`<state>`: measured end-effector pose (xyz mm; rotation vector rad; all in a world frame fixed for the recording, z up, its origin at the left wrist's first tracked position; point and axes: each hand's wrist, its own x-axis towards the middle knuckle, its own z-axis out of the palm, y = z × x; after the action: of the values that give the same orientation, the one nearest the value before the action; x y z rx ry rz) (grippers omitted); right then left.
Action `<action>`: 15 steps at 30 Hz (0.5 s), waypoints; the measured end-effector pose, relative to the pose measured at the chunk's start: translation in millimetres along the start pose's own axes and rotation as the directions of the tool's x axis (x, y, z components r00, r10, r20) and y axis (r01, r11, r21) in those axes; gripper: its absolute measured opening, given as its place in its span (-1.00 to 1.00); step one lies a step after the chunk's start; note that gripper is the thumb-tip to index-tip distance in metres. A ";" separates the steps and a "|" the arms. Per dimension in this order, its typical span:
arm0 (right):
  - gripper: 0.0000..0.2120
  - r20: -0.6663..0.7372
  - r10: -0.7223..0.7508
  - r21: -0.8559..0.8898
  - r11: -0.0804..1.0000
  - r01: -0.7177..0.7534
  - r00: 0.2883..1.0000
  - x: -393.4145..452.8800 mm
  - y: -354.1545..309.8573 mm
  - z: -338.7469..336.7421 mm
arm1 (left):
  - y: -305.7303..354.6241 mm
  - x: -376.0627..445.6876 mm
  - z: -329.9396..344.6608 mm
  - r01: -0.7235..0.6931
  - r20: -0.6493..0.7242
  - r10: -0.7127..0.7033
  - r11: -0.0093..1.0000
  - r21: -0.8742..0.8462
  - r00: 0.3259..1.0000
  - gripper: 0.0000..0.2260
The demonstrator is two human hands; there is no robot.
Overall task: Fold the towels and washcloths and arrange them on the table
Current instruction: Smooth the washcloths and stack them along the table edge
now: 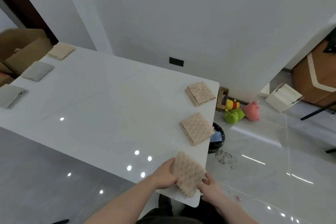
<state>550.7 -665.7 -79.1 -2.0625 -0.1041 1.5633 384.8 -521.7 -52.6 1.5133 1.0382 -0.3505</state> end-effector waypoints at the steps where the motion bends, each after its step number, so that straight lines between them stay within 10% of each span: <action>1: -0.21 0.004 -0.019 0.024 1.000 0.019 1.000 15.1 11.7 -0.1 | 2.4 0.5 -1.1 -0.014 0.018 0.014 1.000 0.012 1.000 -0.40; 11: -0.54 0.022 -0.054 -0.002 0.999 0.054 0.998 -33.9 -27.0 15.4 | -4.8 5.2 -12.2 0.055 0.106 -0.057 0.998 0.027 0.993 -0.21; 15: -0.23 0.035 -0.099 -0.089 0.991 0.102 0.994 -14.7 -20.0 1.3 | -2.5 0.3 -12.2 0.079 0.127 -0.078 0.997 -0.002 0.989 -0.30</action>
<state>549.9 -653.8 -57.3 -2.0693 -0.2907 1.5543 379.0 -510.8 -51.4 1.4272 0.9987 -0.4916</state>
